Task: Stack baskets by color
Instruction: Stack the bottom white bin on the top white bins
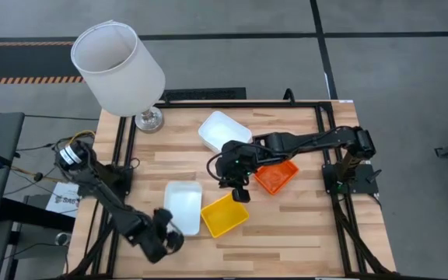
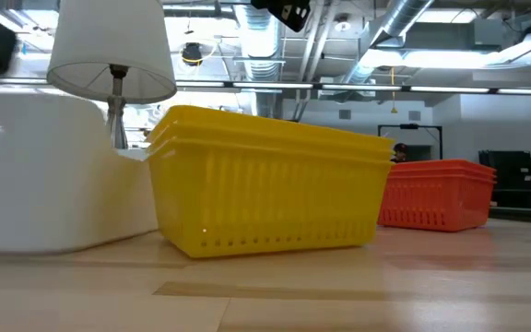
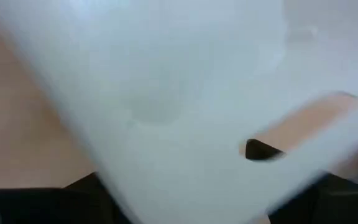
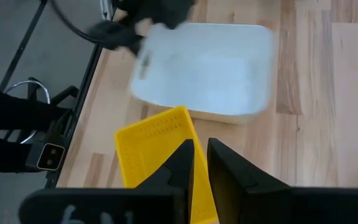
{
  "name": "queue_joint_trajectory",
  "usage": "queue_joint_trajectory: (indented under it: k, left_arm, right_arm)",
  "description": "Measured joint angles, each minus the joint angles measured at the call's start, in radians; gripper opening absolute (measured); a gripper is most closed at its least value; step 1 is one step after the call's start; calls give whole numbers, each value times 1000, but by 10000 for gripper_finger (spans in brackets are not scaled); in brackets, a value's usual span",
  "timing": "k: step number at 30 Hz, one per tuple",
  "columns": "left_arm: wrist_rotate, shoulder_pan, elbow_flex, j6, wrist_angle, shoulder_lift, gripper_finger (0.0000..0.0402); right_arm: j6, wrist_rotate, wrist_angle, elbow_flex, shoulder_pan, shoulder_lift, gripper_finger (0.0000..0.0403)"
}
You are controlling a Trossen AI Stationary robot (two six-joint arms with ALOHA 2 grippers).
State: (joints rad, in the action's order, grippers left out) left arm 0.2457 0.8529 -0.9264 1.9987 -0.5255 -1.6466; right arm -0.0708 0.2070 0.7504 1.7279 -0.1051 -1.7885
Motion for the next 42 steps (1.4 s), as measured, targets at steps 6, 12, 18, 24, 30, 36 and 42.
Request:
queue_joint_trajectory:
  k: [6,12,18,24,30,36,42]
  left_arm:
    - [71,-99,0,-47,-216,0,247]
    - [135,-203,0,-229,-320,0,247]
    - [129,-297,0,-374,-339,23,247]
    - [122,-300,0,-493,-416,118,247]
    - [85,-255,0,-462,-455,254,247]
    - [100,-217,0,-357,-460,374,247]
    - [138,-197,0,-310,-459,449,247]
  right_arm:
    - [1,0,0,0,0,0,66]
    - [109,-57,-24,-2,-11,-42,66]
    - [332,-55,-100,1,-21,-150,101]
    - [553,-58,-179,1,2,-243,183]
    - [768,-61,-218,0,36,-330,228]
    - [898,-151,-230,22,66,-418,225]
    - [952,-197,-168,94,94,-493,217]
